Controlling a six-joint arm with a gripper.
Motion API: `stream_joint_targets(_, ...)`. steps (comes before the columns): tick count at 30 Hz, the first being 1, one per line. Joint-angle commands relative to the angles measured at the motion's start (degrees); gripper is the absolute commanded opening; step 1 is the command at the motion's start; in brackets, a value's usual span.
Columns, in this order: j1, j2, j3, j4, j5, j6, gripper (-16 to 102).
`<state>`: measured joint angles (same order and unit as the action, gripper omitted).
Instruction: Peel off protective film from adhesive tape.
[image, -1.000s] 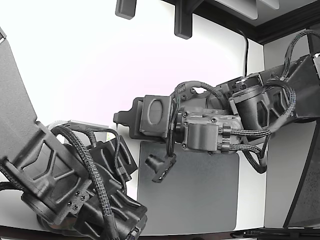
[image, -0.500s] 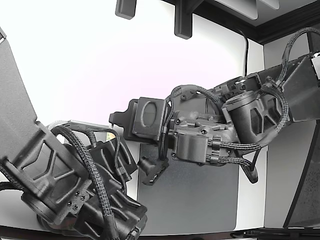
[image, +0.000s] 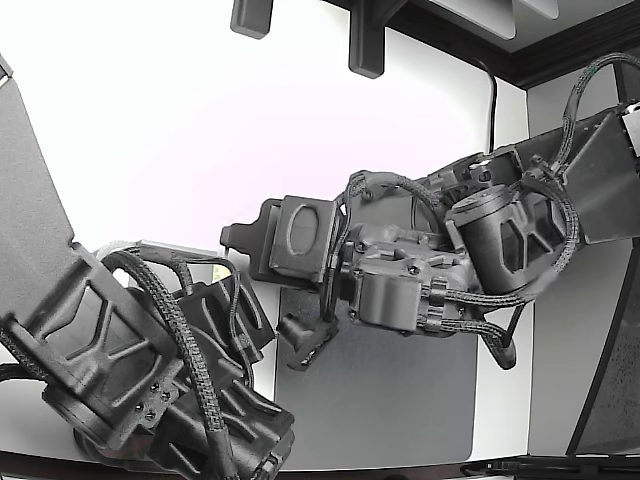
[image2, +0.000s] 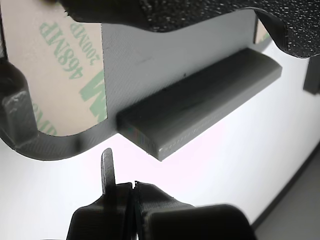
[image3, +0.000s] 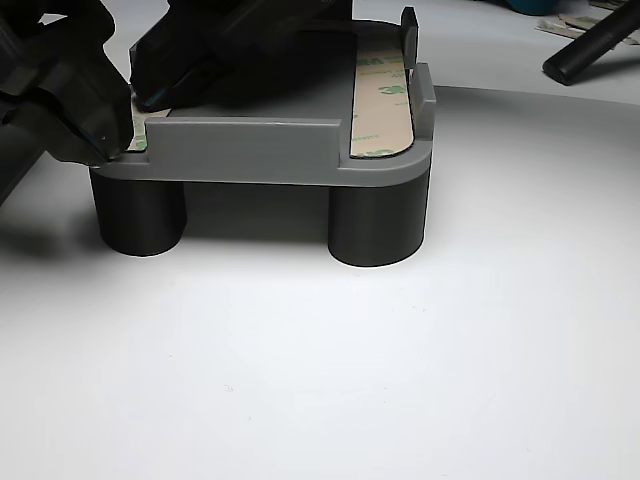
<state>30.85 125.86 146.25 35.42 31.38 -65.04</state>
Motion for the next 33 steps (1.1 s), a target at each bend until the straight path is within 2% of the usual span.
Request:
stream_joint_targets(1,-0.18,1.14,-0.70,-0.88,0.62,0.35,-12)
stream_joint_targets(12,0.44,2.37,1.23,-2.64,0.97,0.53,-12)
stream_joint_targets(33,0.88,-1.32,-2.29,0.70,1.58,1.93,-12)
